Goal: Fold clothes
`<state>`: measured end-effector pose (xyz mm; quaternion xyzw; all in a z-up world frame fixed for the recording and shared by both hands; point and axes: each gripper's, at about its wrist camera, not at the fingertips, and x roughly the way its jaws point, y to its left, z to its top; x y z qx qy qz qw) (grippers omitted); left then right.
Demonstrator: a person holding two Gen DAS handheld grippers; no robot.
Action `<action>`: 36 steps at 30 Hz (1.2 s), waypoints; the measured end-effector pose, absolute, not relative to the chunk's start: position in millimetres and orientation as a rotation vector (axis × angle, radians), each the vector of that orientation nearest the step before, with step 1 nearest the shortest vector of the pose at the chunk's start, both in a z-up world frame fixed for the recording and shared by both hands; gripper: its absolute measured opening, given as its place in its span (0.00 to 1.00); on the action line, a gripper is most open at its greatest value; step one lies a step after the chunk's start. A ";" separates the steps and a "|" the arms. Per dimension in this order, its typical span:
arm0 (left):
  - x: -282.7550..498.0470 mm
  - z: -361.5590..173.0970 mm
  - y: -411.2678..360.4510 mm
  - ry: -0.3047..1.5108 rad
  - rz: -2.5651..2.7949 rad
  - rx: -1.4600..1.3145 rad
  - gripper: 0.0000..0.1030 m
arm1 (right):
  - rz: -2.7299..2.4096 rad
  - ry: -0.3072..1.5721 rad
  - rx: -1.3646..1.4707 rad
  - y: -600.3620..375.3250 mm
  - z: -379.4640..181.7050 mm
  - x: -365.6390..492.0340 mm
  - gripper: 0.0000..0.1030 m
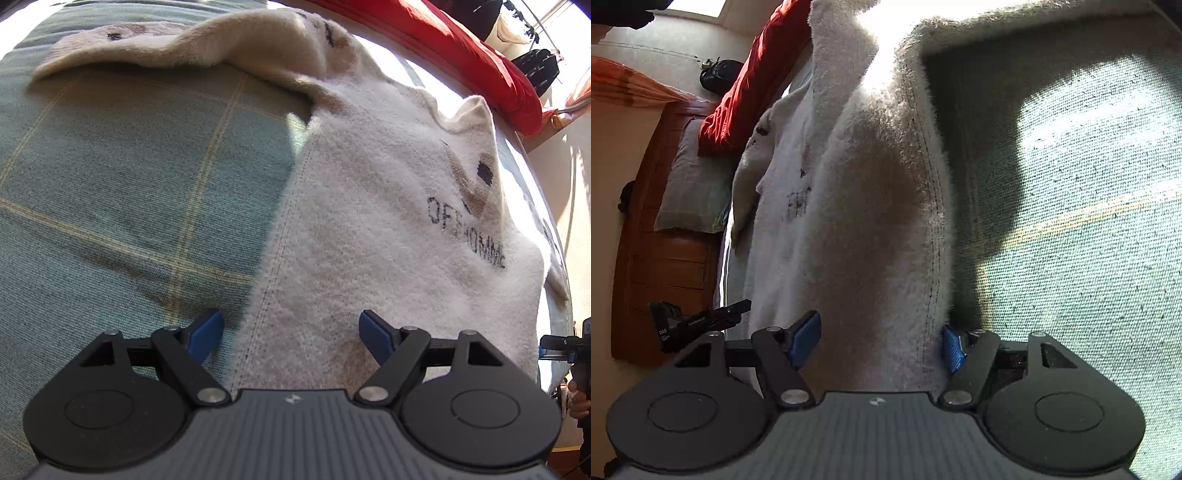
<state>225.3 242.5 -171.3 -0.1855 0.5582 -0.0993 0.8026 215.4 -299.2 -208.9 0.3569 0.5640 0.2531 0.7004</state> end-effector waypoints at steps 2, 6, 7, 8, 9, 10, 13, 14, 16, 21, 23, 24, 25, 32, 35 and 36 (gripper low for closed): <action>224.2 -172.3 243.2 1.195 -0.236 -0.419 0.77 | 0.584 1.253 0.791 -298.1 -208.0 210.5 0.71; 222.2 -174.4 244.8 1.192 -0.282 -0.463 0.78 | 0.634 1.301 0.827 -304.2 -213.3 187.4 0.70; 221.6 -174.9 245.2 1.191 -0.294 -0.474 0.78 | 0.648 1.311 0.832 -304.6 -215.3 181.3 0.70; 221.1 -175.4 245.5 1.191 -0.305 -0.484 0.78 | 0.663 1.322 0.836 -305.0 -217.3 175.2 0.70; 220.6 -175.9 245.9 1.190 -0.317 -0.495 0.78 | 0.673 1.323 0.837 -304.5 -218.1 172.2 0.70; 220.1 -176.4 246.3 1.189 -0.328 -0.506 0.78 | 0.672 1.304 0.829 -301.9 -216.0 176.4 0.70; 230.9 -178.8 243.8 1.184 -0.341 -0.519 0.78 | 0.671 1.247 0.803 -294.1 -209.7 188.8 0.70; 236.9 -180.3 241.2 1.193 -0.340 -0.520 0.81 | 0.670 1.230 0.798 -291.2 -207.9 193.9 0.70; 237.8 -179.7 238.0 1.210 -0.352 -0.519 0.87 | 0.667 1.221 0.804 -284.7 -207.4 204.6 0.70; 208.8 -179.0 239.4 1.254 -0.403 -0.553 0.87 | 0.732 1.275 0.809 -273.6 -214.9 187.2 0.68; 202.9 -179.0 238.1 1.244 -0.394 -0.541 0.85 | 0.717 1.282 0.798 -273.9 -218.7 179.9 0.58; 200.5 -179.0 237.4 1.238 -0.388 -0.534 0.80 | 0.710 1.285 0.792 -274.1 -220.5 176.2 0.48; 201.1 -178.2 236.3 1.241 -0.368 -0.522 0.75 | 0.703 1.289 0.787 -274.3 -222.4 172.6 0.41; 198.0 -159.4 224.4 1.272 -0.282 -0.411 0.08 | 0.663 1.224 0.636 -271.3 -190.9 171.1 0.09; 188.1 -140.2 214.3 1.236 -0.296 -0.380 0.07 | 0.679 1.189 0.597 -276.5 -165.2 171.9 0.09; 184.4 -132.6 210.1 1.223 -0.309 -0.377 0.07 | 0.684 1.178 0.584 -278.3 -156.7 172.2 0.09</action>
